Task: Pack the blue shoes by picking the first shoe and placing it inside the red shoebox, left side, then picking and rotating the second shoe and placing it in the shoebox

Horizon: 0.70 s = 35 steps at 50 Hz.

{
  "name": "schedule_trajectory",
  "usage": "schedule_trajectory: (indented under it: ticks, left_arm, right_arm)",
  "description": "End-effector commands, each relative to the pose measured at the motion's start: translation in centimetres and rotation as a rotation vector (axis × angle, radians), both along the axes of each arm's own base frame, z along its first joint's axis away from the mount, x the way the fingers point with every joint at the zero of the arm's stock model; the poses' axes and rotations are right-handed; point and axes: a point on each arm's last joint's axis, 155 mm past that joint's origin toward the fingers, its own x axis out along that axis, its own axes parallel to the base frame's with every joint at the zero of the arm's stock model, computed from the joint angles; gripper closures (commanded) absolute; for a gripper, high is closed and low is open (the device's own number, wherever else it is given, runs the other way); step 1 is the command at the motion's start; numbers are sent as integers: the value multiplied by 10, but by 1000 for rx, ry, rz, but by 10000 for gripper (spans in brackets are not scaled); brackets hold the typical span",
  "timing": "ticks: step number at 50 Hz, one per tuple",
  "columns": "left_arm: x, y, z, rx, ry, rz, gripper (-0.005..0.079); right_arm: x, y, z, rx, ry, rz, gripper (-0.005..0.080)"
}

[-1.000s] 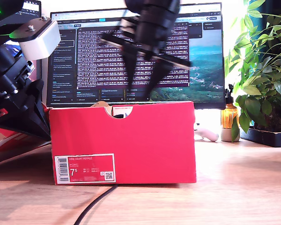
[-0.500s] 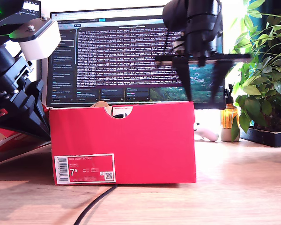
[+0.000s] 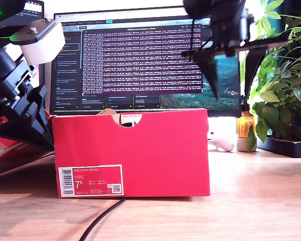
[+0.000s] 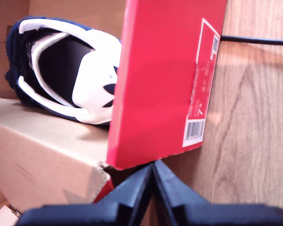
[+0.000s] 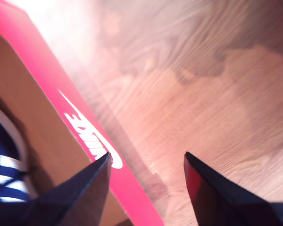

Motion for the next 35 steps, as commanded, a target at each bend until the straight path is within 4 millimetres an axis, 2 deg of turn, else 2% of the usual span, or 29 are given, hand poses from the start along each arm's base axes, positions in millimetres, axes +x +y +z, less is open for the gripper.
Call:
schedule_trajectory:
  ticks: [1, 12, 35]
  left_arm:
    - [3, -3, 2, -5, -10, -5, 761]
    - [3, -3, 2, -6, -10, -5, 761]
    - [3, -3, 2, -5, -10, -5, 761]
  right_arm:
    - [-7, -9, 4, 0, -10, -47, 304]
    - [-27, -27, -8, -5, 26, -151, 304]
    - [-102, -85, -43, 24, 132, -470, 304]
